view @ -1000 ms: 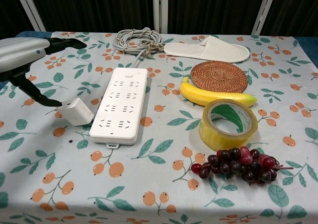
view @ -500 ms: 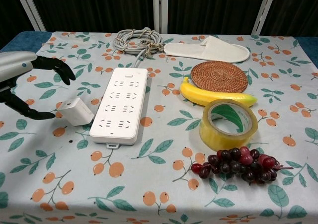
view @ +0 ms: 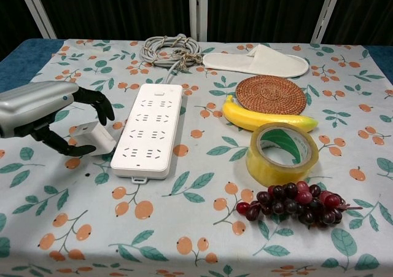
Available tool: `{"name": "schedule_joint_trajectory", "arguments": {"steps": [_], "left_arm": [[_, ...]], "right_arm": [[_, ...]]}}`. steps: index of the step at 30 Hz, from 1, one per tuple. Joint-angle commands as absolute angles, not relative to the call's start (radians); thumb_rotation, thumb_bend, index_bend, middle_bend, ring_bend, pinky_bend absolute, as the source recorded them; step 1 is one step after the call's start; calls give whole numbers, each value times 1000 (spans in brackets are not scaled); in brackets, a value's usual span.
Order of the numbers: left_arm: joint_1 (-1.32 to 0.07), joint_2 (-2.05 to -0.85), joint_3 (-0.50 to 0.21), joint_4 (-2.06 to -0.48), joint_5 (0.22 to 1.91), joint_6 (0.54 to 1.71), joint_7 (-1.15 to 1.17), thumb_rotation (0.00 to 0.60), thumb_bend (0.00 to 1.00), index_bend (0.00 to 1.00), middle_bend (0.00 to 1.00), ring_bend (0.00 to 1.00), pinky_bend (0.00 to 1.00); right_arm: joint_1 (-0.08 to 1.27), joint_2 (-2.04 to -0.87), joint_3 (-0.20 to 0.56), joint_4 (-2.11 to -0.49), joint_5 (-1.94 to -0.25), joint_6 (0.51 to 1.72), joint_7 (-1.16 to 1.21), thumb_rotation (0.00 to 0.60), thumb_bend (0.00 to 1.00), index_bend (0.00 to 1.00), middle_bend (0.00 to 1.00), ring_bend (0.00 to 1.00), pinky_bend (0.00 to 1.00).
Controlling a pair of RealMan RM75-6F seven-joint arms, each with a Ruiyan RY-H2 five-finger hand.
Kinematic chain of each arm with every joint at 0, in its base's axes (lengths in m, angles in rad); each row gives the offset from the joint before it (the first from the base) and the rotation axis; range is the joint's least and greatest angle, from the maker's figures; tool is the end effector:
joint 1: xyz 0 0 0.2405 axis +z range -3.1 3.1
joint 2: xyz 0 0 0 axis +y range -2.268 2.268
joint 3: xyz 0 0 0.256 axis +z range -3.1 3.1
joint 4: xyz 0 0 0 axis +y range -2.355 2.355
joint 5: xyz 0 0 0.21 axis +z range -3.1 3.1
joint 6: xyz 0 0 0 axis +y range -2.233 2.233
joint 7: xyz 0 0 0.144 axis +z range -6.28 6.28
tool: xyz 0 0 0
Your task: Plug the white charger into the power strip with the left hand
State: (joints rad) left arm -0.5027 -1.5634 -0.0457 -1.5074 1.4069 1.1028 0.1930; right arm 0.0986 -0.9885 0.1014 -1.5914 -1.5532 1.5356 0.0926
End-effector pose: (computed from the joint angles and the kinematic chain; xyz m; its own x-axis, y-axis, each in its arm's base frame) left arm -0.1926 0.2647 -0.0243 0.3629 0.2889 0.8859 0.8892 -0.3915 -0.2366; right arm -0.3041 -0.1958 0.2137 0.4415 0.1113 0.8903 -0.8892 -0.0787 0.4507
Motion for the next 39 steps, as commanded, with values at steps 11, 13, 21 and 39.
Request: {"name": "schedule_joint_trajectory", "arguments": {"steps": [11,13,21,39], "left_arm": [[-501,-1567,-42,-1486,1409,1107,192,600,290,402,402,260,209],[-501,-1568,-41,-1483,1409,1106,189,600,299,403,405,262,209],[-504,-1574,-41,-1462,1425,1113,173,600,341,493,498,343,267],[-648,-1427,-167,-1621,1382,1006,348,600,372,649,704,588,655]], "right_arm": [[100,-997,98,-1590,-1549,1530,93,600,30,0,0,0,0],[99,-998,97,-1591,-1549,1531,92,600,30,0,0,0,0],[94,-999,94,-1594,-1547,1536,90,600,30,0,0,0,0],[91,-1010,98,-1584,-1558,1557,101,600,29,0,0,0,0]]}}
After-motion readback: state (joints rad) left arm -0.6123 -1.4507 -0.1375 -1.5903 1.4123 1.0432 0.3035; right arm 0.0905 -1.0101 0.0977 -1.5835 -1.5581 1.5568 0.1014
